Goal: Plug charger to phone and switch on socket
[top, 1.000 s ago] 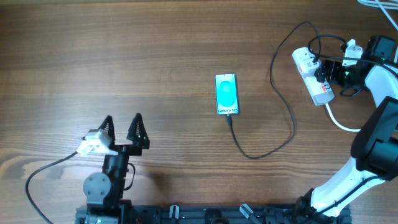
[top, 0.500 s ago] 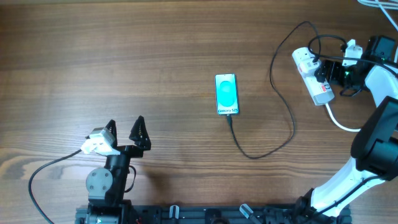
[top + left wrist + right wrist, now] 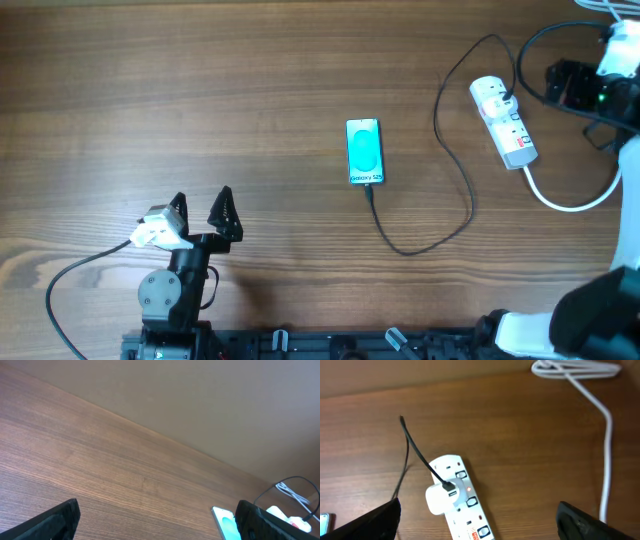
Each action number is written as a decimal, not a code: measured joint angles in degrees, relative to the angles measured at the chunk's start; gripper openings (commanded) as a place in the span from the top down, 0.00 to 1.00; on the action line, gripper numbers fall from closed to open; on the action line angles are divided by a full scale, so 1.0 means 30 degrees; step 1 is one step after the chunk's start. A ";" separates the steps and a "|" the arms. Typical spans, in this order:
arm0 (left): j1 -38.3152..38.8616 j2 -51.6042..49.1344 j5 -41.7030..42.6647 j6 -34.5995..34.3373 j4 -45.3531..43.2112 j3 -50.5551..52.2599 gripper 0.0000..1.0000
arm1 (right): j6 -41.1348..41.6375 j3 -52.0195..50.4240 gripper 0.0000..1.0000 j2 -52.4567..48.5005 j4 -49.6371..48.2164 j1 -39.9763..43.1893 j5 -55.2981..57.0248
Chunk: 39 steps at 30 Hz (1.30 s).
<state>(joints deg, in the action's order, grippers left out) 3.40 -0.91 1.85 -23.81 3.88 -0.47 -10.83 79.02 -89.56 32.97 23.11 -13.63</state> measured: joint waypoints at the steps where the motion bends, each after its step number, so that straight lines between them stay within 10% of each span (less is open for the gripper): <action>1: 0.0000 0.0000 0.0000 0.0000 0.0000 0.0000 0.00 | 0.0000 0.0000 0.00 0.0080 0.0007 -0.0087 0.0066; 7: 0.0000 0.0000 0.0000 0.0000 0.0007 0.0000 0.00 | -0.0517 -0.1253 0.00 0.0903 -0.1588 -0.2368 0.0998; 23: 0.0000 -0.0007 0.0000 0.0000 0.0007 -0.0007 0.00 | -0.3519 -1.9285 0.00 0.7089 -1.4972 -0.6382 -0.2025; 39: 0.0000 -0.0087 0.0007 0.0000 0.0007 -0.0007 0.00 | -0.2098 -2.6221 0.00 2.0327 -1.2182 -0.6608 -0.3971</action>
<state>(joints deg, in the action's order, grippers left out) 3.40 -1.17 1.87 -23.81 3.90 -0.49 -17.12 0.36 -28.58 -3.57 3.29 -25.54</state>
